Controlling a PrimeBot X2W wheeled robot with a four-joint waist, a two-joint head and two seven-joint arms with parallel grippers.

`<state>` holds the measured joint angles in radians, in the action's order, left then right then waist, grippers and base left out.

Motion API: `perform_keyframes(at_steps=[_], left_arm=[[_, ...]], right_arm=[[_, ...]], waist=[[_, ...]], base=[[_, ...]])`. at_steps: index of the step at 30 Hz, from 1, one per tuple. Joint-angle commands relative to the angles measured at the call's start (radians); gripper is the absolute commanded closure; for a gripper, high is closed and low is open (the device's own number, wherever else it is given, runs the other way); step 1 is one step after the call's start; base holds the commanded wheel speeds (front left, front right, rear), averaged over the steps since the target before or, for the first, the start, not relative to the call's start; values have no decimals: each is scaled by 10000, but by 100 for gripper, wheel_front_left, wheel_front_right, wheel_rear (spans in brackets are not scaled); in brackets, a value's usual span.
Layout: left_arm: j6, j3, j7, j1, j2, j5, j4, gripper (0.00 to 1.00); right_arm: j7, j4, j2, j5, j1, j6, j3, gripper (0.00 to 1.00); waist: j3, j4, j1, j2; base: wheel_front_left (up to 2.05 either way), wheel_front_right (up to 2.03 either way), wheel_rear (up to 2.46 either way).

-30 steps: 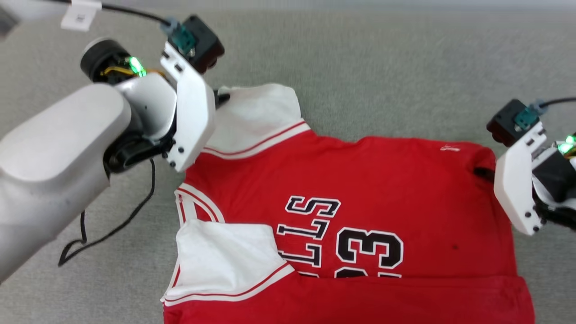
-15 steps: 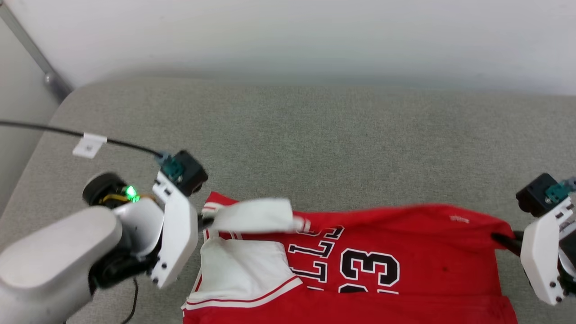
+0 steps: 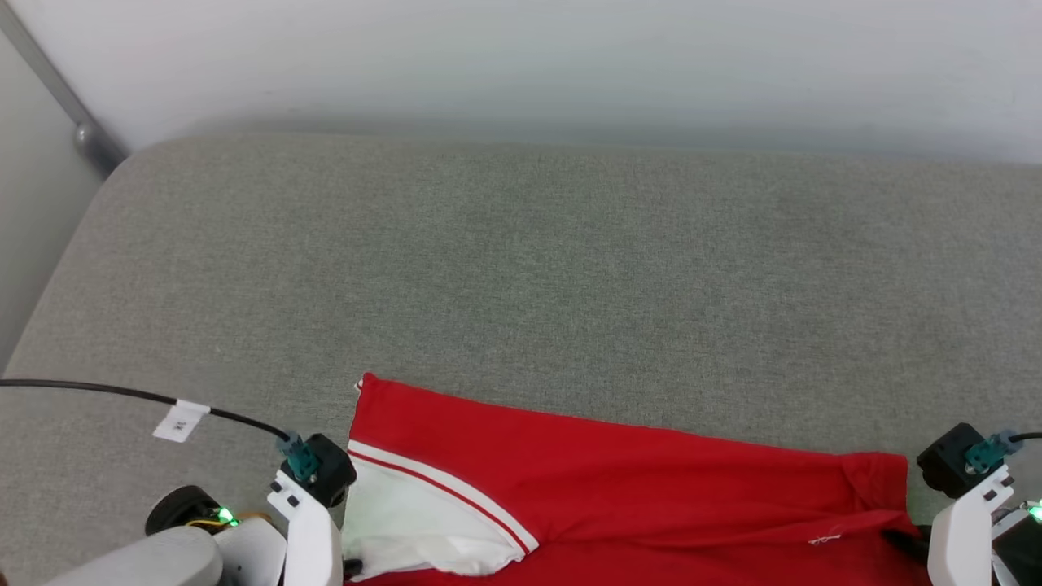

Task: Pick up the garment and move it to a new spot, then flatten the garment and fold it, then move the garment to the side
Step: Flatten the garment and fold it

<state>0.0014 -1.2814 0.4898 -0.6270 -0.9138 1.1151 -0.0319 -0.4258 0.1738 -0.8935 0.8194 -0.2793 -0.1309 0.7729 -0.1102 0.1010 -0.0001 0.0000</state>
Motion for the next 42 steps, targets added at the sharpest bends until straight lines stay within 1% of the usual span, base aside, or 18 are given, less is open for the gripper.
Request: perform_keyframes(at_steps=[1, 4, 5, 6, 7, 9, 12, 16, 19, 22, 23, 25, 28, 31, 34, 36, 38, 42], left_arm=[[25, 16, -90, 173, 104, 14, -106, 100], [-26, 7, -275, 343, 303, -162, -514, 100], [-9, 17, -389, 350, 348, -227, -628, 95], [18, 72, -557, 334, 394, -296, -701, 42], [56, 150, -777, 313, 428, -342, -745, 0], [74, 223, -1240, 354, 399, -550, -732, 0], [376, 575, -2404, 531, 342, -797, -458, 0], [1129, 860, -4082, 891, 407, -1502, -212, 0], [1845, 1064, -5218, 1182, 670, -1964, -163, 0], [2671, 1312, -6346, 1468, 839, -2428, -254, 0], [3006, 1452, -6707, 1580, 932, -2514, -325, 0], [3601, 1715, -7179, 1758, 1097, -2718, -396, 0], [4356, 2268, -7505, 2105, 1363, -3113, -450, 0], [4877, 3107, -7555, 2497, 1782, -3648, -206, 0], [5176, 4042, -7551, 3107, 2160, -4363, 32, 0], [5234, 4636, -7555, 3447, 2406, -4858, 157, 0], [5209, 5138, -7556, 3807, 2668, -5276, 233, 0], [4995, 6126, -7556, 4449, 3212, -6038, 242, 0]], right_arm=[[38, 144, 126, -129, 186, 4, -16, 100], [104, 457, 344, -243, 241, 4, 28, 100], [202, 546, 416, -255, 246, 4, -1, 78], [308, 599, 474, -265, 229, 6, -59, 26], [429, 605, 516, -272, 215, 4, -121, 0], [678, 480, 488, -303, 241, 4, -193, 0], [1088, 145, 253, -231, 425, 4, -488, 0], [1631, -375, -4, -72, 900, 4, -1385, 0], [1917, -600, -73, 49, 1434, 4, -2342, 0], [2131, -640, 152, 161, 2061, 4, -3457, 0], [2159, -619, 272, 203, 2297, 4, -3821, 0], [2170, -617, 500, 198, 2724, 4, -4458, 0], [2072, -621, 1069, 354, 3283, 4, -5229, 0], [1901, -531, 1658, 268, 3701, 4, -5707, 0], [1681, -359, 2252, 245, 3946, 4, -5955, 0], [1498, -195, 2588, 185, 4053, 4, -6022, 0], [1312, 7, 2907, 165, 4095, 4, -6004, 0], [957, 364, 3355, 122, 4101, 4, -5810, 0]], waist=[[-81, -16, 1, 0], [-133, -10, 1, 0], [-110, 0, 1, 0], [-61, 10, 1, 0], [18, 18, 1, 0], [241, 11, 1, 0], [593, 20, 1, 0], [996, 75, 1, 0], [1144, 111, 1, 0], [1174, 123, 1, 0], [1162, 129, 1, 0], [1106, 141, 1, 0], [960, 173, 1, 0], [801, 255, 1, 0], [616, 344, 1, 0], [504, 397, 1, 0], [402, 450, 1, 0], [232, 531, 1, 0]], base=[[0, 0, 0], [0, 0, 0], [0, 0, 0], [0, 0, 0], [0, 0, 0], [0, 0, 0], [0, 0, 0], [0, 0, 0], [0, 0, 0], [0, 0, 0], [0, 0, 0], [0, 0, 0], [0, 0, 0], [0, 0, 0], [0, 0, 0], [0, 0, 0], [0, 0, 0], [0, 0, 0]])
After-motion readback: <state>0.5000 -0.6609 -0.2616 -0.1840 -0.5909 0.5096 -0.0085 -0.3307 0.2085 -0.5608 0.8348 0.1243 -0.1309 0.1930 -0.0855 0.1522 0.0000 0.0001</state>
